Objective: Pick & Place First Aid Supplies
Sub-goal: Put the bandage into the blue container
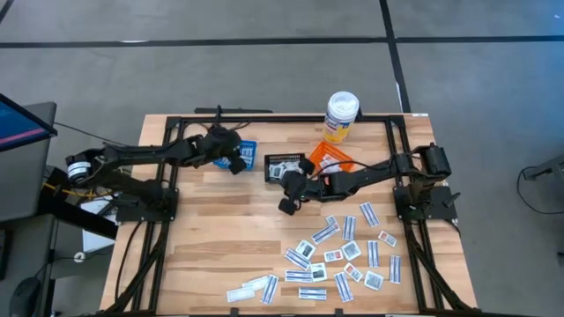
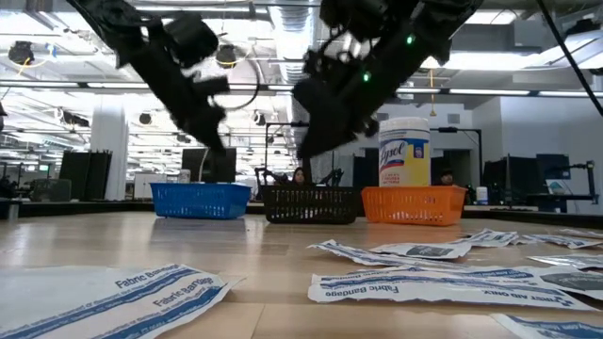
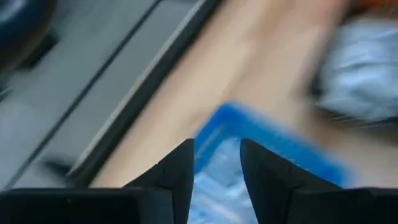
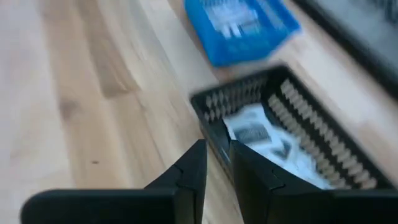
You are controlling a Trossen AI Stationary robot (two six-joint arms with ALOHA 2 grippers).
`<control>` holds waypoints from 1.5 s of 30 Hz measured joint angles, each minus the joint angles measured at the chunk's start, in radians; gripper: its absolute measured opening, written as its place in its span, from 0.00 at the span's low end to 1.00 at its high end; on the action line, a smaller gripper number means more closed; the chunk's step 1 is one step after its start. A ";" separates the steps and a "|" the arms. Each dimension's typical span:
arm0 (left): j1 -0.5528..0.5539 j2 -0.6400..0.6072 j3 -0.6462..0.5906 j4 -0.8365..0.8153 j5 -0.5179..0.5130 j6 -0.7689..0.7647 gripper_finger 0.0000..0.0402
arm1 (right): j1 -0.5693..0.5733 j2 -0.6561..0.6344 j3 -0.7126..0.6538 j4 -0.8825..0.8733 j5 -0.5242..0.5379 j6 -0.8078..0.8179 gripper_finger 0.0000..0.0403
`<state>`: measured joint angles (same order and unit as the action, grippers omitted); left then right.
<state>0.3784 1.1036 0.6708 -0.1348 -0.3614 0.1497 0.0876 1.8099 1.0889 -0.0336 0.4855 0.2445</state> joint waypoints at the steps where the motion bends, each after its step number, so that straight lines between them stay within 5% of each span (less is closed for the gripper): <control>1: -0.024 -0.019 0.000 0.003 0.041 0.000 0.33 | 0.011 -0.014 -0.001 0.014 0.005 -0.033 0.16; 8: -0.232 -0.135 0.002 0.013 0.151 -0.074 0.30 | 0.112 -0.212 -0.015 0.018 0.011 -0.203 0.16; 15: -0.511 -0.140 -0.045 0.100 0.152 -0.179 0.28 | 0.200 -0.368 -0.252 0.208 0.000 -0.143 0.16; 21: -0.701 -0.098 -0.191 0.423 0.152 -0.235 0.28 | 0.215 -0.316 -0.441 0.443 -0.213 -0.142 0.16; 27: -0.746 -0.030 -0.235 0.533 0.147 -0.241 0.28 | 0.178 -0.104 -0.409 0.671 -0.486 -0.270 0.16; 34: -0.744 0.031 -0.237 0.556 0.144 -0.263 0.28 | 0.139 0.059 -0.198 0.366 -0.781 -0.313 0.16; 40: -0.744 0.047 -0.242 0.558 0.145 -0.263 0.28 | 0.121 0.017 0.006 -0.109 -0.795 -0.389 0.16; 45: -0.747 0.052 -0.242 0.560 0.145 -0.263 0.28 | 0.119 -0.038 0.095 -0.161 -0.793 -0.429 0.16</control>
<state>-0.3683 1.1559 0.4286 0.4253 -0.2161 -0.1137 0.2070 1.7723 1.1835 -0.1947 -0.3075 -0.1848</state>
